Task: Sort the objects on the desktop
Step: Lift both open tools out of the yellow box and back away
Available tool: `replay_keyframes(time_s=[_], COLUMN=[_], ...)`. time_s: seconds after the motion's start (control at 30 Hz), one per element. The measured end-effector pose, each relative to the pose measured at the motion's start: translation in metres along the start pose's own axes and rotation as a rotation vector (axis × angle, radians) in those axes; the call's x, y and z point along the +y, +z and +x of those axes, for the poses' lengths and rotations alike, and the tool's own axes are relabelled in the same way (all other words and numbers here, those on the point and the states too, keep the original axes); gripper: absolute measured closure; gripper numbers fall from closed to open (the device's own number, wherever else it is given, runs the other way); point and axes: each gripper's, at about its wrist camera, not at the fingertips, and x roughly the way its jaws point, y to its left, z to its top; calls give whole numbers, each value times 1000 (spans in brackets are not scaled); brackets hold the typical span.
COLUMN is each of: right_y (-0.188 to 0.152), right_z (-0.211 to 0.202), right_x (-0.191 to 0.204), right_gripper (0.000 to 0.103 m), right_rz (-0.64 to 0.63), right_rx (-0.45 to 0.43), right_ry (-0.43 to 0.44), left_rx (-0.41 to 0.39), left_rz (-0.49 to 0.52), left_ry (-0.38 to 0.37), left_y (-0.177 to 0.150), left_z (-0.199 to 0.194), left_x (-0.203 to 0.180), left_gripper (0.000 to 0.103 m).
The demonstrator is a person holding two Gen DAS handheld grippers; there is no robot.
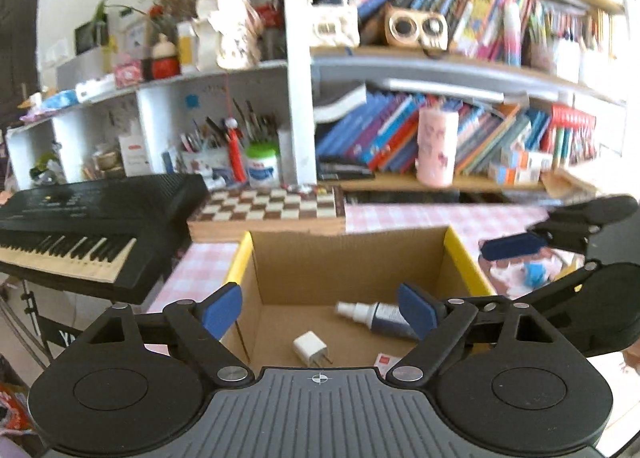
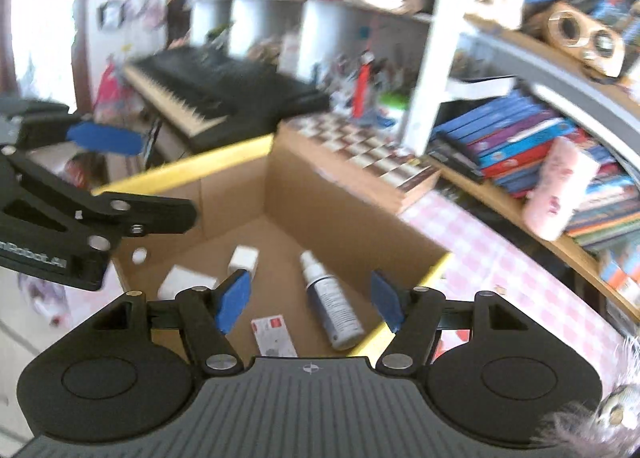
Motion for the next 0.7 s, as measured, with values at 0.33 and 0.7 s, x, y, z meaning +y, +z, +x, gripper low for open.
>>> replay_keyframes(time_s=[0.33,0.7], right_y=[-20,-73], right_z=[-53,-96], right_x=[-7,33], right_gripper=[37,20], right_rz=[260,404], right_rx=[-114,-141], right_ry=[-133,-368], left_rx=[-83,-75], left_rz=[-21,-63], left_ry=[18,50], left_y=[-6,-46], left_z=[-41,-78], left_x=[-8,-11], left_gripper=[14,12])
